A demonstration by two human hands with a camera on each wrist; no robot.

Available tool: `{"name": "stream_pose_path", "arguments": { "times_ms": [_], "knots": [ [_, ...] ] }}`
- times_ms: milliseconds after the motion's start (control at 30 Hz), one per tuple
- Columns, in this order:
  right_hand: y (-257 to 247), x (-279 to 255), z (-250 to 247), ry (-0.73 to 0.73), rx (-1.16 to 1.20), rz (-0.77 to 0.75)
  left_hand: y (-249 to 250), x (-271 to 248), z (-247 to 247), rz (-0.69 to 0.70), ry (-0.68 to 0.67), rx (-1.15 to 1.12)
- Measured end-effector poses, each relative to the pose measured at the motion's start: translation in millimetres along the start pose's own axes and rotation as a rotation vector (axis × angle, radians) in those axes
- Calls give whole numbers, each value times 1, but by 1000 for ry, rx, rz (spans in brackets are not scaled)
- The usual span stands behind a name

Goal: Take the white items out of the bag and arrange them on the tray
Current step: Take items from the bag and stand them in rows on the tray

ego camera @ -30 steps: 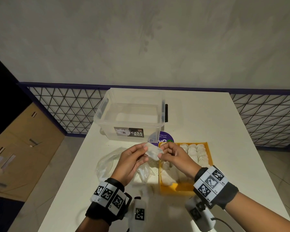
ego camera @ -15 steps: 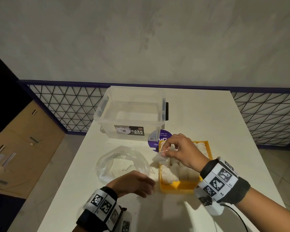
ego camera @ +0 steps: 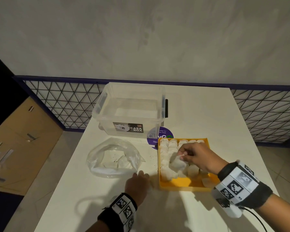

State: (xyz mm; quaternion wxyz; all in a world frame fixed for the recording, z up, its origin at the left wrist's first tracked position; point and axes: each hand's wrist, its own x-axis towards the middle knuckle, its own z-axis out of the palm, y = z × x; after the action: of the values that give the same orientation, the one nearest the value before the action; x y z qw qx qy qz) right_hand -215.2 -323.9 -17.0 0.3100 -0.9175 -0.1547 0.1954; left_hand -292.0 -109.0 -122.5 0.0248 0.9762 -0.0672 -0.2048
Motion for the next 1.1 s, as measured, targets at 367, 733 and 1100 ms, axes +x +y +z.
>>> {"name": "stream_pose_path", "arguments": {
  "times_ms": [367,733,1100],
  "knots": [
    [22,23,50,-187,-508,-35,-8,2,6,-23,59,-284],
    [18,29,53,-106,-576,-129,-28,-17,-43,69,1,-926],
    [-61,34,59,-168,253,-192,-48,-9,-83,75,146,-1379]
  ]
}}
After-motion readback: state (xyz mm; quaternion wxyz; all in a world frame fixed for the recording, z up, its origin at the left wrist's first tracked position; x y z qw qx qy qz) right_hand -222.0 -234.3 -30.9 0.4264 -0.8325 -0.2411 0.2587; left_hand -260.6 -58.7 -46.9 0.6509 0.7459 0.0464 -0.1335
